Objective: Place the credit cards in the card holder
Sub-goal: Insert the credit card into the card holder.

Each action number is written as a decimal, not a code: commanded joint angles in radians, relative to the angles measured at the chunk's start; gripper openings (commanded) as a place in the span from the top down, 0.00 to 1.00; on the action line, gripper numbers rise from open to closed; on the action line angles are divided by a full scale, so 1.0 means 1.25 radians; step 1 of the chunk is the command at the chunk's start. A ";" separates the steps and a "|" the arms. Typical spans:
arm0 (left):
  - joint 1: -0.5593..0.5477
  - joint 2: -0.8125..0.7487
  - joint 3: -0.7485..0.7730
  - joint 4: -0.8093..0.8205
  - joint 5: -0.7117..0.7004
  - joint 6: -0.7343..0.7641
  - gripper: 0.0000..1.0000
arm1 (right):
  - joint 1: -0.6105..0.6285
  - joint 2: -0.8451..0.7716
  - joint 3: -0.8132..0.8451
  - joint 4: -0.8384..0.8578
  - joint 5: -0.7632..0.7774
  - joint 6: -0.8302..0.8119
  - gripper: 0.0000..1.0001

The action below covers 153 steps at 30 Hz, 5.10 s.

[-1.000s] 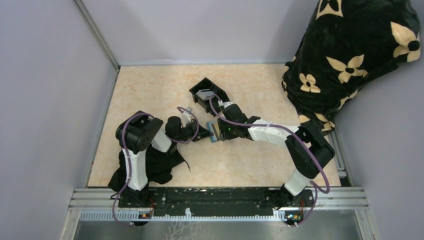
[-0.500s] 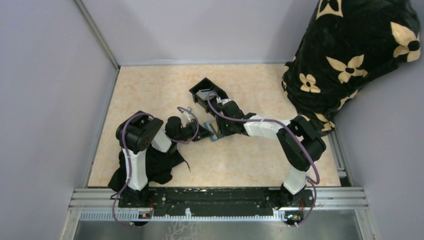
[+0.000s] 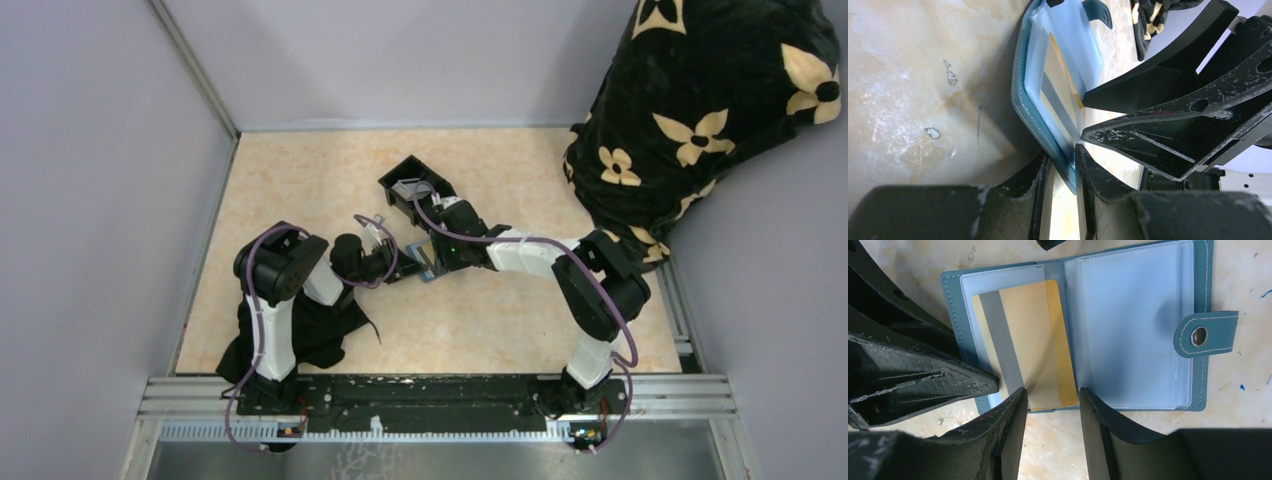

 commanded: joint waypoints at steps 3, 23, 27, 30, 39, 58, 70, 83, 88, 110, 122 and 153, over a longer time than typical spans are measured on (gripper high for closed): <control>-0.001 0.027 -0.014 -0.001 0.003 0.006 0.71 | -0.006 -0.023 0.042 -0.012 0.004 -0.027 0.53; 0.001 0.027 -0.016 0.004 0.005 0.005 0.70 | -0.012 0.053 0.087 -0.003 -0.034 -0.040 0.51; 0.002 0.029 -0.017 0.007 0.006 0.004 0.70 | -0.017 0.065 0.081 0.006 -0.039 -0.034 0.51; 0.002 0.028 -0.018 0.007 0.007 0.005 0.70 | -0.020 0.064 0.077 0.010 -0.043 -0.032 0.50; 0.001 0.033 -0.017 0.011 0.007 0.001 0.70 | -0.027 0.069 0.076 0.019 -0.084 -0.013 0.51; 0.002 0.045 -0.003 -0.004 0.011 0.005 0.70 | -0.026 0.054 0.073 0.048 -0.150 0.037 0.60; 0.002 0.052 0.005 -0.012 0.012 0.004 0.70 | -0.024 0.055 0.082 0.070 -0.192 0.073 0.60; -0.001 0.065 0.009 -0.005 0.017 -0.003 0.70 | -0.005 0.086 0.095 0.079 -0.217 0.094 0.60; -0.001 0.068 0.011 -0.003 0.017 -0.003 0.70 | -0.002 0.083 0.092 0.080 -0.218 0.096 0.60; -0.001 0.081 0.015 0.003 0.037 0.005 0.91 | 0.004 0.062 0.071 0.073 -0.202 0.092 0.59; -0.002 0.075 0.028 -0.033 0.090 0.016 0.93 | -0.021 -0.006 0.033 0.071 -0.136 0.069 0.59; -0.103 0.078 0.124 -0.232 0.132 0.090 0.74 | -0.077 -0.123 -0.105 0.095 -0.064 0.043 0.68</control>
